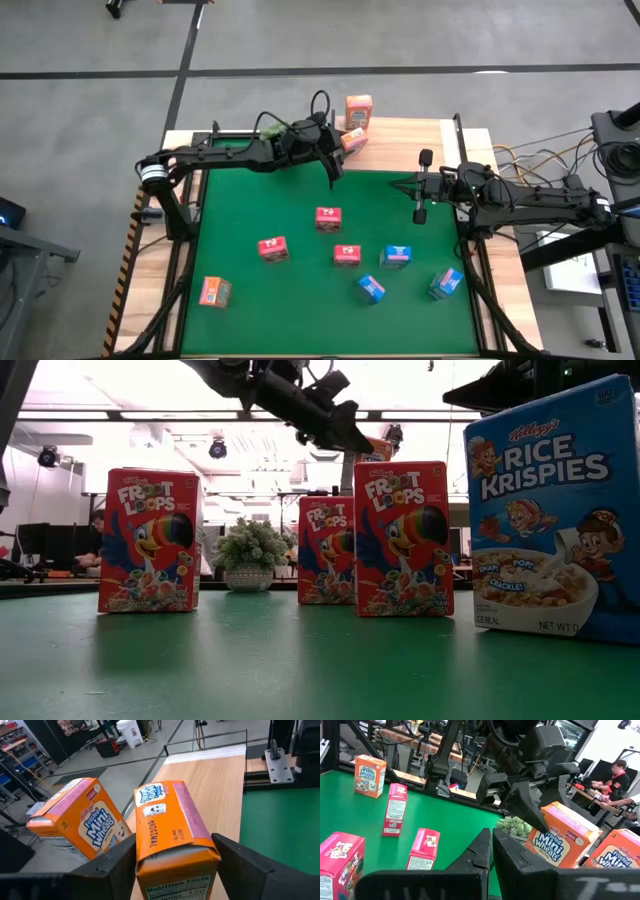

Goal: Stack cereal on shelf
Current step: Put the top orange cereal box on the shelf

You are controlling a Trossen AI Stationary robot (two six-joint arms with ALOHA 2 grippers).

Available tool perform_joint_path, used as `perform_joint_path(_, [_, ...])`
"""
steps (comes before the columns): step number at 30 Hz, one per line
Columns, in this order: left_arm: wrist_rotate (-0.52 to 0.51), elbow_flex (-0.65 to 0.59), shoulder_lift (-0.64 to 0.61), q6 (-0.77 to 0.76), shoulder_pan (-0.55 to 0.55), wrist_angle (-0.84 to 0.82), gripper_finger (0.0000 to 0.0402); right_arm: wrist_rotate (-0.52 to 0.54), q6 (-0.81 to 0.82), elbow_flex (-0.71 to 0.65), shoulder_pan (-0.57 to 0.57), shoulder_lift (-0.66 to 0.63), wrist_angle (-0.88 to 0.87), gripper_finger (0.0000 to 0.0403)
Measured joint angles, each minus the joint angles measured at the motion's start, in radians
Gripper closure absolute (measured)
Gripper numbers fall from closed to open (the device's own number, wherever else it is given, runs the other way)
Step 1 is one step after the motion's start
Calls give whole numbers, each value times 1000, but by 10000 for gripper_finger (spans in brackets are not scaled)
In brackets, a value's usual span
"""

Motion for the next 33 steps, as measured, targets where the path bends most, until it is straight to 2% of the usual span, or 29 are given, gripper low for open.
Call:
perform_joint_path(8, [-6, 65, -7, 34, 0, -71, 175, 0, 6, 0, 0, 0, 0, 394])
perform_joint_path(23, [-7, 262, -13, 61, -3, -441, 175, 2, 8, 0, 0, 0, 1, 394])
perform_joint_path(33, [-7, 334, -38, 53, -51, -679, 181, 17, -2, 0, 0, 0, 1, 394])
